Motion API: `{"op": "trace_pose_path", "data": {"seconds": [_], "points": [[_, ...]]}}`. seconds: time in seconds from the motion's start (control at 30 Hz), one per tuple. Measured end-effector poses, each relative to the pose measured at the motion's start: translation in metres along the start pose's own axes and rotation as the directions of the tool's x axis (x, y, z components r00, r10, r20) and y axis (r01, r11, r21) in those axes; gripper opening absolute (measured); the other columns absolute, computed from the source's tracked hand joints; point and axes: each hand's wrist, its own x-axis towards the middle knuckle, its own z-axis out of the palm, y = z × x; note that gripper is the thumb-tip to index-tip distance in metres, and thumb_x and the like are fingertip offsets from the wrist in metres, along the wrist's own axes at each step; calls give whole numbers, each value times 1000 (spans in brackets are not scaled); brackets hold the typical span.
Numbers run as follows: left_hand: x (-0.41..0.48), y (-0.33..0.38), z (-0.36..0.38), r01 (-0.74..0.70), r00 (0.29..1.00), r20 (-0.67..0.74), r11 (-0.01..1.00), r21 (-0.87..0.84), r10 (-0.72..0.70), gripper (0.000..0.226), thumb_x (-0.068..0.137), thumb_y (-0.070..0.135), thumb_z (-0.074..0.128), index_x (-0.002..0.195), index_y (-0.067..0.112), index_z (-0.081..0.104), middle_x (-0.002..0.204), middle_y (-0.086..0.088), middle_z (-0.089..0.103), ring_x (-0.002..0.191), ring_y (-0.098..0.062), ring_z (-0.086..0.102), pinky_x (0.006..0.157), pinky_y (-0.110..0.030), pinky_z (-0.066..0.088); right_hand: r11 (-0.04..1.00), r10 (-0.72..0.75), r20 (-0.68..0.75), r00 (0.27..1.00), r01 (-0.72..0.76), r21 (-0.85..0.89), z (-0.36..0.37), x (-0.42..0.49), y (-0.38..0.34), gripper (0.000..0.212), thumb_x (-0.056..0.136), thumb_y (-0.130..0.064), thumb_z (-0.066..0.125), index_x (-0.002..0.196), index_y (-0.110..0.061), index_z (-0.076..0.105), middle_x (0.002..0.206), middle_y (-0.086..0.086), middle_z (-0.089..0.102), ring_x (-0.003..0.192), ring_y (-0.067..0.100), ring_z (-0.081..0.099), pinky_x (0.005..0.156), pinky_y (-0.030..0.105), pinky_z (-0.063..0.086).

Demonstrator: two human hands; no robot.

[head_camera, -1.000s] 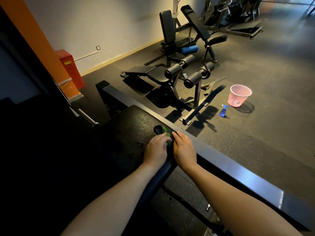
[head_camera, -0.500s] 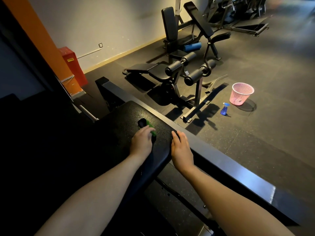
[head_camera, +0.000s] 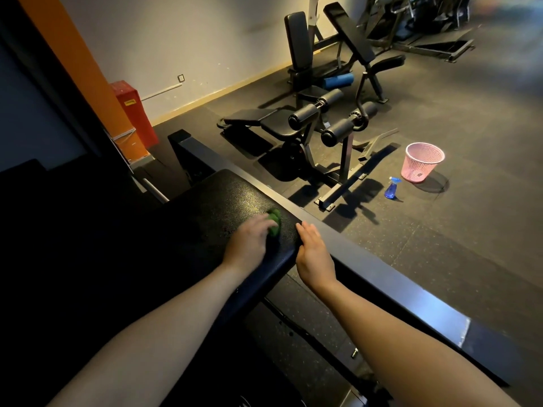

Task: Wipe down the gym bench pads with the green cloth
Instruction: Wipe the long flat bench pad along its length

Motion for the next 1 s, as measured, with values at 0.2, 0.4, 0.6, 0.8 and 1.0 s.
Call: {"op": "trace_pose_path", "data": {"seconds": [0.2, 0.4, 0.6, 0.8, 1.0], "points": [[37, 20, 16, 274, 962, -4, 961, -31, -275, 34, 103, 7, 45, 129, 17, 64, 154, -7, 43, 145, -23, 36, 115, -34, 30, 1000, -13, 129, 992, 14, -3, -8, 6, 14, 64, 102, -4, 37, 158, -28, 18, 166, -8, 10, 153, 12, 2, 117, 27, 4], [15, 43, 39, 65, 994, 82, 998, 25, -67, 30, 99, 7, 51, 122, 19, 67, 143, -2, 56, 136, -19, 48, 109, -36, 39, 980, 31, 42, 999, -38, 195, -4, 5, 10, 53, 105, -10, 35, 156, -21, 29, 163, -2, 24, 152, 13, 15, 124, 33, 14], [-8, 35, 25, -129, 968, 218, 991, 19, 122, 30, 97, 6, 55, 120, 18, 70, 139, -1, 60, 132, -18, 52, 111, -37, 42, 959, 115, -13, 993, -108, 262, 0, 1, 8, 51, 105, -9, 35, 155, -18, 31, 161, 1, 30, 149, 13, 24, 123, 35, 20], [32, 36, 20, 123, 992, 29, 992, -37, -122, 26, 101, 9, 51, 117, 18, 69, 134, 1, 62, 127, -18, 54, 104, -28, 42, 970, 71, 30, 997, -76, 231, -7, 3, 13, 49, 106, -19, 38, 154, -23, 32, 161, -4, 29, 148, 11, 24, 122, 30, 20], [18, 51, 45, 74, 996, 52, 996, 52, -77, 27, 99, 9, 52, 121, 18, 67, 140, 1, 58, 135, -17, 47, 111, -33, 36, 961, 108, 49, 993, -117, 252, -14, 6, 16, 50, 105, -18, 42, 153, -28, 34, 159, -7, 33, 146, 9, 29, 120, 34, 26]]}}
